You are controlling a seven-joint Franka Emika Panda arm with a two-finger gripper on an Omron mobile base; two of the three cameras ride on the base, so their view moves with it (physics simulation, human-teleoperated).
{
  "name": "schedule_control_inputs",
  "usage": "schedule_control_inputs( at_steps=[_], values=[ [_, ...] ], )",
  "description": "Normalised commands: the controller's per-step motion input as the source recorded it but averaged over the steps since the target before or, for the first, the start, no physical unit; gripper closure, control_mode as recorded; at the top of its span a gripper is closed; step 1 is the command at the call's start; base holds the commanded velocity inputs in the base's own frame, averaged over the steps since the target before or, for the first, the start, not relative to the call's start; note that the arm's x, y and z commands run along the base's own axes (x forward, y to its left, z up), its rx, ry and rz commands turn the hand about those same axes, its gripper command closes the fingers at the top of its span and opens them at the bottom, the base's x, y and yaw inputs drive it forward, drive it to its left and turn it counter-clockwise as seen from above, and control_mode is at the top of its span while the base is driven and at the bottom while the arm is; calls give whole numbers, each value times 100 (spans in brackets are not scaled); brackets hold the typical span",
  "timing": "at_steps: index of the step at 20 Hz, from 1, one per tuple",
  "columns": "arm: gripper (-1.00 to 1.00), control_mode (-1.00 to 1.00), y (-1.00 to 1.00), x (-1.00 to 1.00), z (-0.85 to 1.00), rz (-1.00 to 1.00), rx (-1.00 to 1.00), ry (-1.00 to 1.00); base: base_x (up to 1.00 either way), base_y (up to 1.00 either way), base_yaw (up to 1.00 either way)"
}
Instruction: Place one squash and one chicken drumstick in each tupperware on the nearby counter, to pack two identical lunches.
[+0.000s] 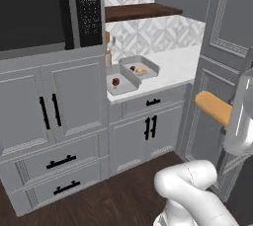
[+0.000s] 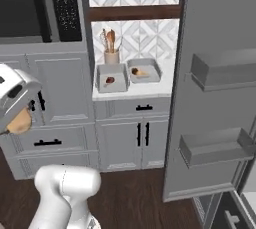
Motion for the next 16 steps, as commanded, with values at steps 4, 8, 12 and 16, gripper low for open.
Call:
schedule_control_inputs(
  at_steps=[4,8,12,16],
  values=[
    [100,100,0,0,0,0,0,0,33,52,-51],
    [100,100,0,0,0,0,0,0,72,71,-47],
    [100,100,0,0,0,0,0,0,66,64,-38],
    [100,100,0,0,0,0,0,0,41,28,-13]
  ],
)
